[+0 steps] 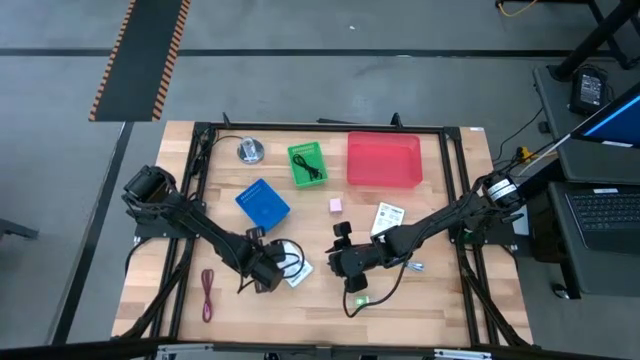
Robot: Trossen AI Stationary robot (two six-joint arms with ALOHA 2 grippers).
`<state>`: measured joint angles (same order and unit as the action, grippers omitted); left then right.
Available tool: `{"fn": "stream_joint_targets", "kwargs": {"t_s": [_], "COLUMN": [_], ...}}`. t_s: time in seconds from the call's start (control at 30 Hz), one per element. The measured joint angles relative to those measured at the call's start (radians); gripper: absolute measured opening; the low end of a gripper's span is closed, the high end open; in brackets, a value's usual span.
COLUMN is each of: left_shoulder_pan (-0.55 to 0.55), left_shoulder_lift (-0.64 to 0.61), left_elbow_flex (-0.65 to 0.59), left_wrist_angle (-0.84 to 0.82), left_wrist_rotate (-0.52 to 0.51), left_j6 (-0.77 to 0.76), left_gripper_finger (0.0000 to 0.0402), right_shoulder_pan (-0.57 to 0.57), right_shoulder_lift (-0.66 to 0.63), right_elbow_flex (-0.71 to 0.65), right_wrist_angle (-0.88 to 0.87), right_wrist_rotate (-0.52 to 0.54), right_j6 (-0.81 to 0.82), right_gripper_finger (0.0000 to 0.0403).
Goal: Pick and place items into bin
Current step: Put the left white card reader box into the pink bin
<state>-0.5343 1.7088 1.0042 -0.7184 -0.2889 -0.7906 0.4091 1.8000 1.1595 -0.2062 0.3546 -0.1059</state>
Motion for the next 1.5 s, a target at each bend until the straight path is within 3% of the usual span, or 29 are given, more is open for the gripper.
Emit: {"fn": "stream_joint_targets", "kwargs": {"t_s": [1.5], "left_shoulder_pan": [-0.002], "left_shoulder_lift": [0.0], "left_elbow_flex": [-0.04], "left_wrist_angle": [0.046], "left_wrist_rotate": [-0.008], "left_j6": [-0.037], "left_gripper_finger": [0.0002], "right_shoulder_pan": [0.001], "right_shoulder_lift": [0.0], "right_elbow_flex": [0.0], "right_wrist_angle": [0.0], "right_wrist_rotate": [0.0], "right_j6": [0.001], "right_gripper_finger": [0.013]}}
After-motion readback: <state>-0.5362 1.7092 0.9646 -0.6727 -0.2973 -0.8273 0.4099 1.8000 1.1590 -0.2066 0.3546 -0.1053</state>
